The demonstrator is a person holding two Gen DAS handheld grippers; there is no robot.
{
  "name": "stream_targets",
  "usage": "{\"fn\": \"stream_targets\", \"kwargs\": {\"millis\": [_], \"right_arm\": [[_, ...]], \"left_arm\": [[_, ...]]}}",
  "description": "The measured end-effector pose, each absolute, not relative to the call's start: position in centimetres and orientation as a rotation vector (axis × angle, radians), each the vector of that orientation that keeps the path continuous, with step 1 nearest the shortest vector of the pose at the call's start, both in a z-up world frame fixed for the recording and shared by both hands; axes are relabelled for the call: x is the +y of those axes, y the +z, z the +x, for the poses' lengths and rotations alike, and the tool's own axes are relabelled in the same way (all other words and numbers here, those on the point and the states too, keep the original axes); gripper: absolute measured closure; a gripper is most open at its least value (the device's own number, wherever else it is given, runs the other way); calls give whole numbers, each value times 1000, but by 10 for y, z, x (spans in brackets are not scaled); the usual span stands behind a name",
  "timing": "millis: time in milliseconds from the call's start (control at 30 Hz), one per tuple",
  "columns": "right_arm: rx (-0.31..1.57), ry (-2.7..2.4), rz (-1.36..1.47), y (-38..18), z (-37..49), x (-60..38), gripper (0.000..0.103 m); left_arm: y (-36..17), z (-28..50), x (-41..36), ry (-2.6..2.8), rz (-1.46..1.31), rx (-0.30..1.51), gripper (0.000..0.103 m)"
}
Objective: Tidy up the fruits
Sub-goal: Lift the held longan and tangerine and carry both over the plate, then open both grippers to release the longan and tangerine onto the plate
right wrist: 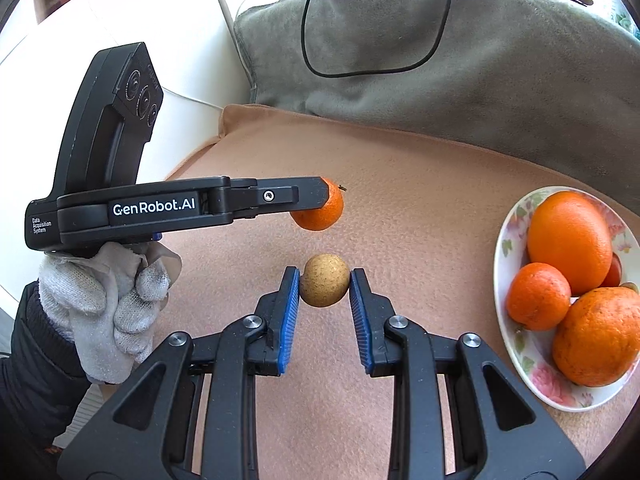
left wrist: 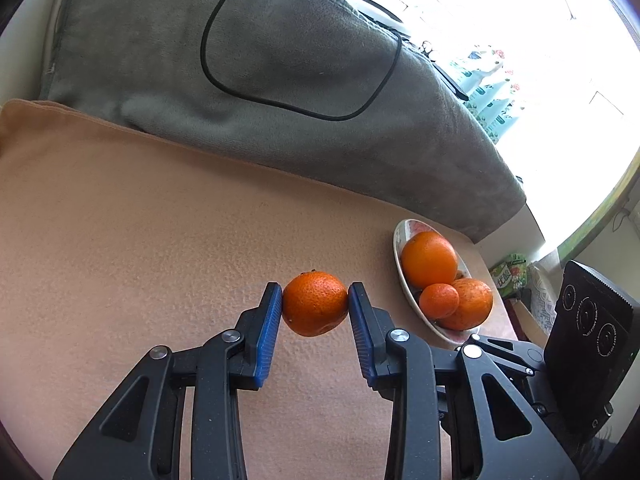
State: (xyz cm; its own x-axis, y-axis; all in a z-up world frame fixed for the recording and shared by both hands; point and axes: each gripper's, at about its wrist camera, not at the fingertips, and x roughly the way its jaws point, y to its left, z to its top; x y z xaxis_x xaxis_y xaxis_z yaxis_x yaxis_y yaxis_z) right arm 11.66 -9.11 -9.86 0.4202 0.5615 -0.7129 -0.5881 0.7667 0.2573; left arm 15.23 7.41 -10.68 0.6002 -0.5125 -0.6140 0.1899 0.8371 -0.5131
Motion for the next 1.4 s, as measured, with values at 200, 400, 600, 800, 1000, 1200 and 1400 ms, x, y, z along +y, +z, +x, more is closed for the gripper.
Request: {"fn": "stream_targets", "kwargs": {"millis": [200, 400, 600, 800, 1000, 1200, 1400], "right_arm": [[853, 689, 2, -88, 114, -120, 76], [828, 649, 37, -80, 115, -154, 76], [803, 606, 73, -73, 118, -185, 76], [782, 570, 103, -66, 115, -215, 76], [766, 535, 132, -62, 113, -239, 76], [755, 496, 152, -61, 119, -260, 76], [754, 453, 160, -63, 128, -277, 76]], "left_arm": [[-97, 150, 60, -450, -417, 817, 70], [-88, 149, 42, -483, -406, 806, 70], [-81, 153, 23, -502, -392, 802, 70], [-77, 157, 4, -528, -377, 804, 70], [-77, 164, -16, -556, -363, 813, 70], [-75, 172, -35, -579, -345, 817, 70], [-71, 184, -58, -597, -310, 820, 70]]}}
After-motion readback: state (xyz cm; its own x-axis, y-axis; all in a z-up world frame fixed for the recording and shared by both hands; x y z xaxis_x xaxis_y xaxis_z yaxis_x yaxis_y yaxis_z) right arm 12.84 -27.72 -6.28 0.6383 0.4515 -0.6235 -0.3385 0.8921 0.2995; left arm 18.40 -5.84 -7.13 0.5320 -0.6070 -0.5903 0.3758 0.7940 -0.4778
